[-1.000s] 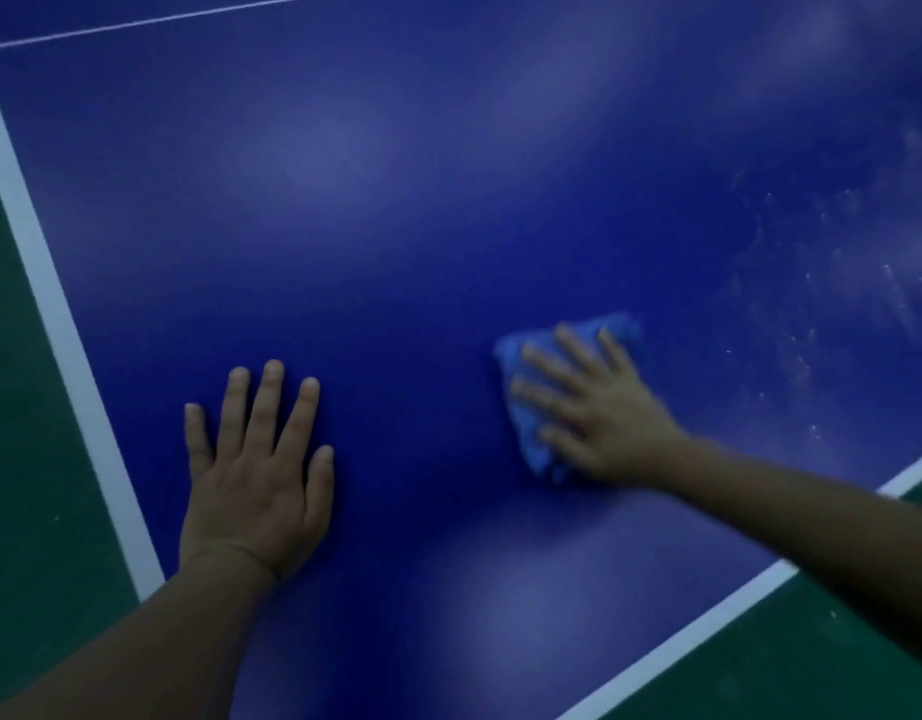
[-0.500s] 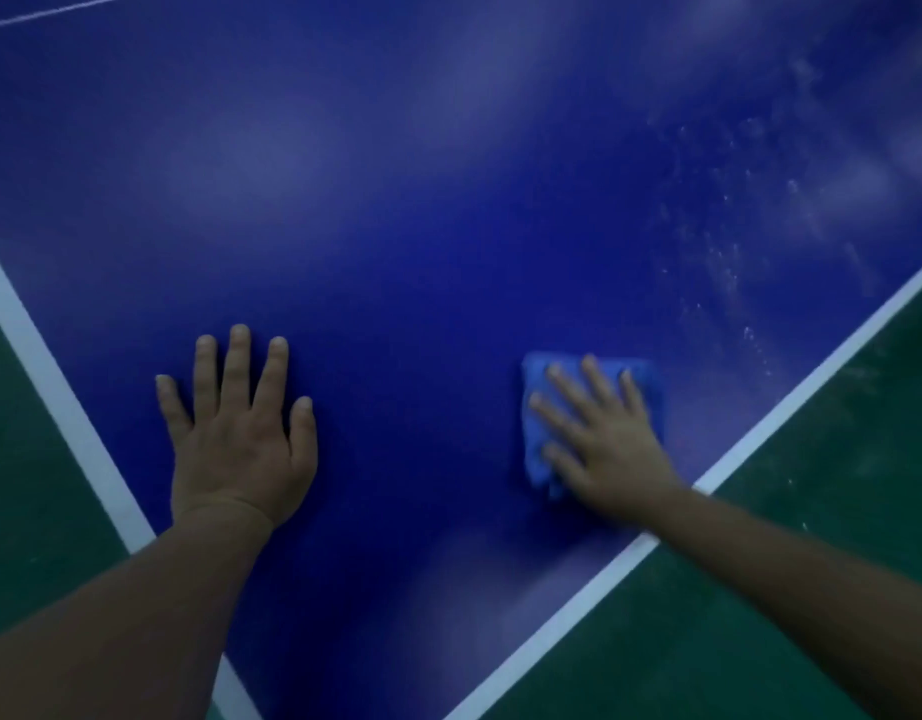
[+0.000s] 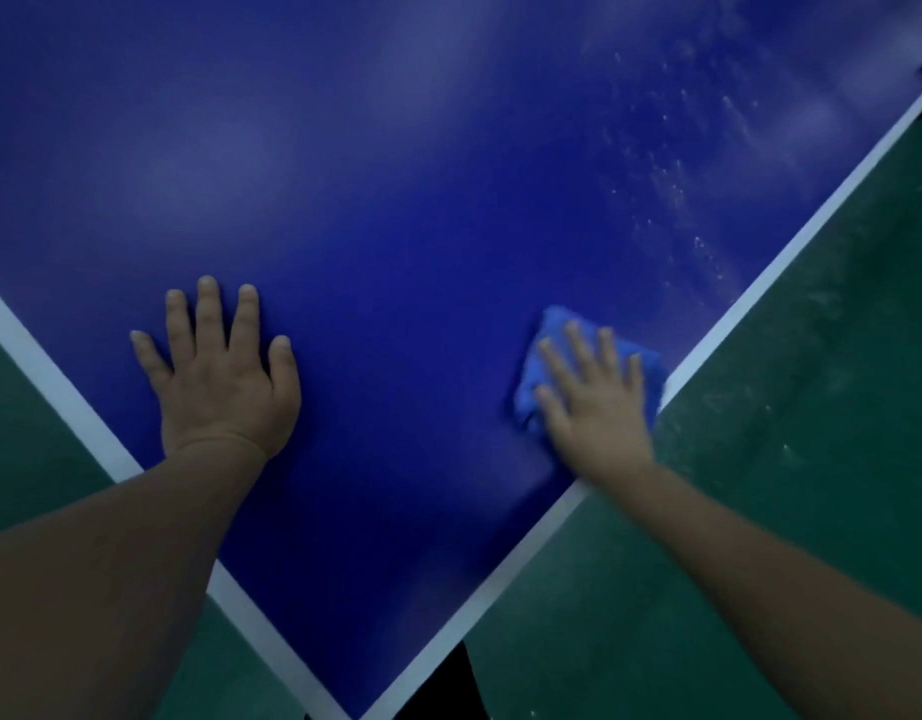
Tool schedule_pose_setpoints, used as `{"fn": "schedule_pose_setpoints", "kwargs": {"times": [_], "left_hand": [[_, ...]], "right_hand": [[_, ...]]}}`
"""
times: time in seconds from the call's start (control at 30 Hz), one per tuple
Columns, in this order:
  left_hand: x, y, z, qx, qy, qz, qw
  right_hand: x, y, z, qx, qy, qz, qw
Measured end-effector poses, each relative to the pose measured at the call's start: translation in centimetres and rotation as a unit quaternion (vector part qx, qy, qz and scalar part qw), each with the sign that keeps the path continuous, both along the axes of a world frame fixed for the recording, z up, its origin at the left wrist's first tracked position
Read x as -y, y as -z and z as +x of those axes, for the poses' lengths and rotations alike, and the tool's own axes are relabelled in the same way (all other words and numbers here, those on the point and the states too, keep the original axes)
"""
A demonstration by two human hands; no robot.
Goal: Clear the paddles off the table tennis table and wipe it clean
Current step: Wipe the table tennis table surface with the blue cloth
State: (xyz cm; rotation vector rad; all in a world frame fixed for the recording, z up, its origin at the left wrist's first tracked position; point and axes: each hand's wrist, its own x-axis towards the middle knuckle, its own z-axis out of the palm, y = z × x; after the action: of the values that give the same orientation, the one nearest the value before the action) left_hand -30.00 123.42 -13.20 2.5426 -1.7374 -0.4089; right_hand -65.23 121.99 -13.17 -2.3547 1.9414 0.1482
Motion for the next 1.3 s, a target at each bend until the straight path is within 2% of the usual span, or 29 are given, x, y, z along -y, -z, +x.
{"fn": "schedule_pose_setpoints", "kwargs": {"times": [0.1, 0.17, 0.23, 0.27, 0.33, 0.4, 0.47, 0.53, 0.6, 0.67, 0.7, 0.77, 0.8, 0.83, 0.87, 0.97, 1.0, 1.17, 1.3], "left_hand": [[-0.1, 0.0, 0.0, -0.001, 0.003, -0.003, 1.000], [-0.2, 0.1, 0.0, 0.002, 0.002, -0.005, 1.000], [-0.2, 0.2, 0.1, 0.004, 0.002, -0.004, 1.000], [-0.2, 0.2, 0.1, 0.004, 0.002, -0.003, 1.000], [-0.1, 0.2, 0.1, 0.006, 0.000, -0.003, 1.000], [-0.2, 0.1, 0.0, 0.005, 0.000, -0.004, 1.000], [-0.1, 0.1, 0.1, 0.001, 0.000, -0.008, 1.000], [-0.1, 0.1, 0.1, 0.000, 0.003, -0.010, 1.000], [-0.1, 0.2, 0.2, 0.002, 0.005, -0.014, 1.000], [-0.2, 0.2, 0.3, 0.003, 0.003, -0.016, 1.000], [-0.2, 0.3, 0.3, 0.003, 0.003, -0.016, 1.000], [-0.2, 0.2, 0.3, 0.001, 0.004, -0.016, 1.000], [-0.2, 0.2, 0.2, 0.003, 0.003, -0.016, 1.000], [-0.2, 0.2, 0.1, 0.010, 0.001, -0.014, 1.000], [-0.1, 0.2, 0.0, 0.019, -0.002, -0.013, 1.000], [-0.4, -0.3, -1.4, 0.014, -0.037, -0.038, 0.999], [-0.8, -0.6, -2.7, 0.004, -0.045, -0.054, 0.998], [-0.2, -0.9, -14.2, -0.030, -0.031, -0.118, 0.992], [3.0, 0.3, -20.2, -0.015, -0.013, -0.124, 0.992]], "right_hand": [[4.6, -0.8, -2.0, 0.022, 0.220, 0.026, 0.975], [4.2, -0.5, 1.1, 0.035, 0.265, 0.008, 0.964], [0.4, 0.1, 5.6, 0.033, 0.177, -0.017, 0.984], [-2.5, 0.2, 7.6, 0.036, 0.089, -0.015, 0.995], [-7.3, 0.1, 8.4, 0.033, -0.081, 0.014, 0.996], [-6.7, -0.1, 5.4, 0.037, -0.129, 0.038, 0.990], [-3.3, 0.0, 2.0, 0.009, -0.049, 0.025, 0.998], [1.1, -0.3, -0.8, -0.003, 0.100, 0.029, 0.995], [4.4, -0.8, -1.5, 0.026, 0.253, 0.024, 0.967], [5.4, -0.9, 0.9, 0.044, 0.320, 0.018, 0.946], [5.0, -0.8, 2.6, 0.045, 0.283, 0.014, 0.958], [2.7, -0.6, 5.3, 0.035, 0.092, 0.028, 0.995], [1.9, -0.5, 5.1, 0.024, 0.002, 0.044, 0.999], [2.4, -0.7, 3.6, 0.021, -0.040, 0.052, 0.998], [3.7, -0.7, 1.4, 0.018, -0.027, 0.052, 0.998], [7.4, -1.4, -4.4, 0.010, 0.133, 0.057, 0.989], [8.1, -1.3, -4.9, 0.011, 0.146, 0.064, 0.987], [11.6, -0.9, 3.0, 0.066, -0.020, 0.049, 0.996], [19.7, -0.4, 9.9, 0.118, -0.045, 0.040, 0.991]]}}
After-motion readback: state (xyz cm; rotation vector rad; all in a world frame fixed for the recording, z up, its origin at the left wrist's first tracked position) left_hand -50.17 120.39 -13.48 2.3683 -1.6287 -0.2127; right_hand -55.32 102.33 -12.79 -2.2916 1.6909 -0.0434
